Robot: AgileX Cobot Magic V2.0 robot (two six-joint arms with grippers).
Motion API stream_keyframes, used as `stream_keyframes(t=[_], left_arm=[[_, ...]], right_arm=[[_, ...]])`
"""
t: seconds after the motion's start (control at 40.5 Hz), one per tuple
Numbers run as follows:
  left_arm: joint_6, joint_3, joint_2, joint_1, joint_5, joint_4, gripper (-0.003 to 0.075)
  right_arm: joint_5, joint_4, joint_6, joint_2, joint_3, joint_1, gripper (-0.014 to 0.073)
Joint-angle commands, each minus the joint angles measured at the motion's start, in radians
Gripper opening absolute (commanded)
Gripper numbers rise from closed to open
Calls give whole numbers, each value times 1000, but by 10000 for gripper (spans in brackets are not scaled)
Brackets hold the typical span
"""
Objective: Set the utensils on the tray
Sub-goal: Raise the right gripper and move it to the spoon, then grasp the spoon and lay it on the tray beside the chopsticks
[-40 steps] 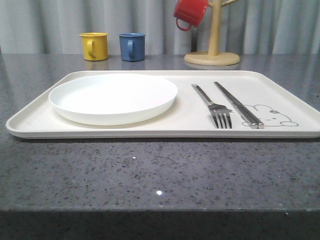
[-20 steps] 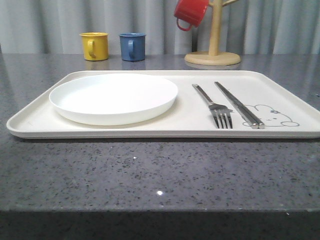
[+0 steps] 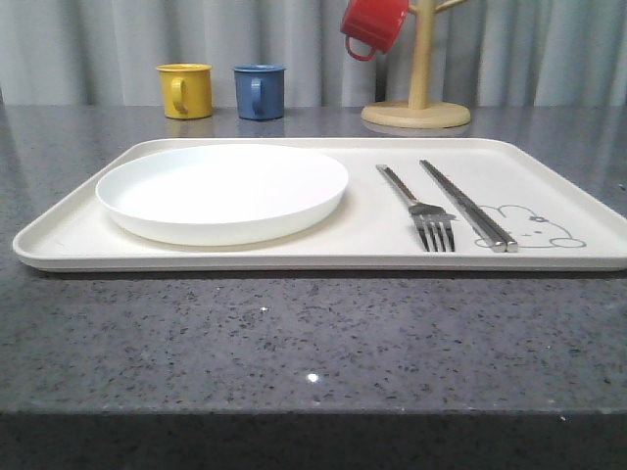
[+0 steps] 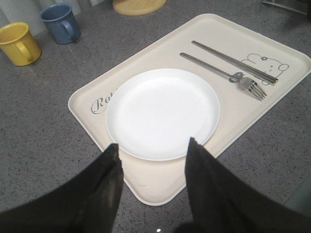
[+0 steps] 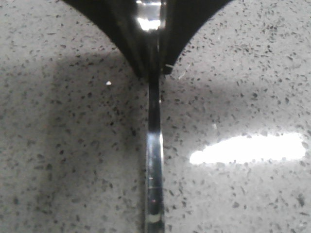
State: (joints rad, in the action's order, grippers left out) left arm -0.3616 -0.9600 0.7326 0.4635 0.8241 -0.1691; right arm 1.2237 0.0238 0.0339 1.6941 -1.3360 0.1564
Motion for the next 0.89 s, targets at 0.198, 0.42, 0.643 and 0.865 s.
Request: stream_keyframes(t=[0.198, 0.42, 0.643, 0.865], left_arm=[[5, -24, -4, 8, -73, -13, 292], [5, -24, -4, 8, -73, -13, 292], [5, -24, -4, 8, -75, -13, 292], [5, -24, -4, 8, -75, -13, 292]], right_arm=[[12, 1, 14, -52, -73, 4, 24], [33, 94, 14, -109, -91, -21, 24], [38, 273, 15, -141, -91, -130, 24], [-24, 291, -2, -135, -91, -275, 24]])
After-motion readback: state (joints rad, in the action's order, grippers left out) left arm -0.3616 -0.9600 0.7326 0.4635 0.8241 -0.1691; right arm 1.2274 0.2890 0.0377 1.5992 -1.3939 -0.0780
